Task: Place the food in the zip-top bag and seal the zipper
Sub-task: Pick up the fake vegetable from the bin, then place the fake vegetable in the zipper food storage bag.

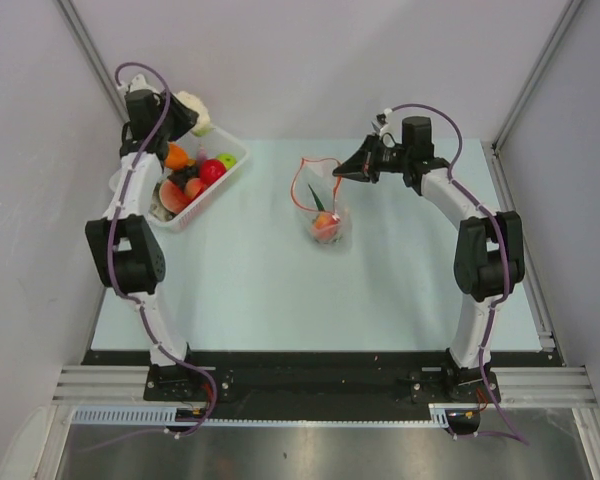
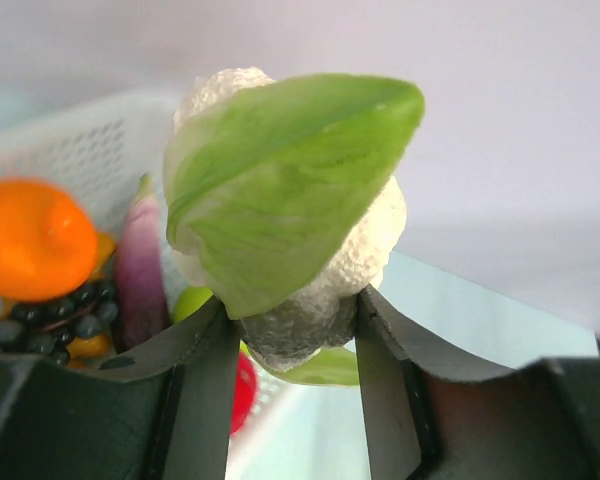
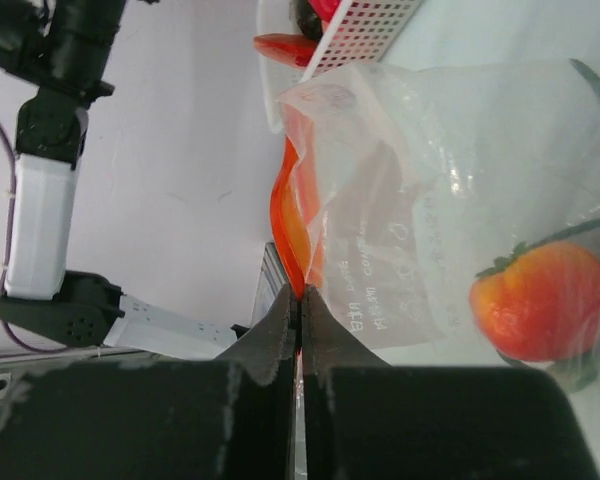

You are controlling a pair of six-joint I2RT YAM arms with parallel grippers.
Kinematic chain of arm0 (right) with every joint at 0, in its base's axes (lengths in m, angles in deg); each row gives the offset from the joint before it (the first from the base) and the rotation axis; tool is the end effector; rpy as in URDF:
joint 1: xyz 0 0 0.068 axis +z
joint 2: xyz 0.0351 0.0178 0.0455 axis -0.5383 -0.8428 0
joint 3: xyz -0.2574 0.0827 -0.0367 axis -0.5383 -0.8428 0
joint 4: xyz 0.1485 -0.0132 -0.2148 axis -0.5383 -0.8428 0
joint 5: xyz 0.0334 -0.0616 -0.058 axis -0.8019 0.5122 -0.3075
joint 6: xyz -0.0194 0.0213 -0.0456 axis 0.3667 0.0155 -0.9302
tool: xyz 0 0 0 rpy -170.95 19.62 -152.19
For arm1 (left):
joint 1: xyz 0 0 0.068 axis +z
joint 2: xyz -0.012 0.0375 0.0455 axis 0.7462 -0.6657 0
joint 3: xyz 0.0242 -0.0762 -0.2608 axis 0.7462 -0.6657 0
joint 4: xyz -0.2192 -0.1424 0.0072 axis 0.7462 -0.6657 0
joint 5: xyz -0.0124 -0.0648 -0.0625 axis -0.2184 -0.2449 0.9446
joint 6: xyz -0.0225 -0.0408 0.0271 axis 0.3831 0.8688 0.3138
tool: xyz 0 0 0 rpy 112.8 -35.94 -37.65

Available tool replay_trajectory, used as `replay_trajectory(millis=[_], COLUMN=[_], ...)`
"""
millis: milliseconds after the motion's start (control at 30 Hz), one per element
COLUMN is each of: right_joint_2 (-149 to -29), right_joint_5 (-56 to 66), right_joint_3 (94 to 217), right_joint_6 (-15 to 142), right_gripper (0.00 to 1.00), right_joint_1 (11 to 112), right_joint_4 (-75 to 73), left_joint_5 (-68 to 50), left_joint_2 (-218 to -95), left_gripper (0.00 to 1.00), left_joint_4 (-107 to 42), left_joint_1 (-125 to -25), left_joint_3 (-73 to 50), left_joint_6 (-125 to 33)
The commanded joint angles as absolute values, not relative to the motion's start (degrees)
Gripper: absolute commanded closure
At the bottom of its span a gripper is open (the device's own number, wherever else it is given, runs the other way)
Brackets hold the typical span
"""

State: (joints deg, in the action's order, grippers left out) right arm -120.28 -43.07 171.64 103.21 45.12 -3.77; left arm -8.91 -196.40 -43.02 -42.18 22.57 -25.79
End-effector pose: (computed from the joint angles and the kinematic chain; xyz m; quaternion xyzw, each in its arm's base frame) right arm 0.4391 0.1277 0.2878 -0.0234 0.7859 0.5751 0.2259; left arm 0.4860 0.0468 0.3389 -0.2223 0.7753 -0.1867 0.5609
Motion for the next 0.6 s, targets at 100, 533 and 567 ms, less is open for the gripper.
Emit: replay_trajectory(millis=[100,533,567], right_joint_2=[-117.5,-119.3,-119.3], right_joint_5=[-45.8,-45.7,-45.8], right_joint_3=[172.1,172.8,172.9], right_joint_6=[112.4,113.8,113.9], right_gripper=[1.00,1.00,1.00], right_joint_1=[49.5,51.2,51.2], right_joint_4=[8.0,9.9,10.0], left_joint_5=[11.4,22.4,21.0], left_joint_2=[-176.8,-160.0,-160.6], left_gripper=[1.00,1.00,1.00], left_joint_4=[-43.2,-49.1,-49.7], left_joint_1=[-45.6,-66.4,-67.2], left_joint_3=[10.3,-6.6,-6.8], left_joint_6=[-42.0,-59.4,-60.1])
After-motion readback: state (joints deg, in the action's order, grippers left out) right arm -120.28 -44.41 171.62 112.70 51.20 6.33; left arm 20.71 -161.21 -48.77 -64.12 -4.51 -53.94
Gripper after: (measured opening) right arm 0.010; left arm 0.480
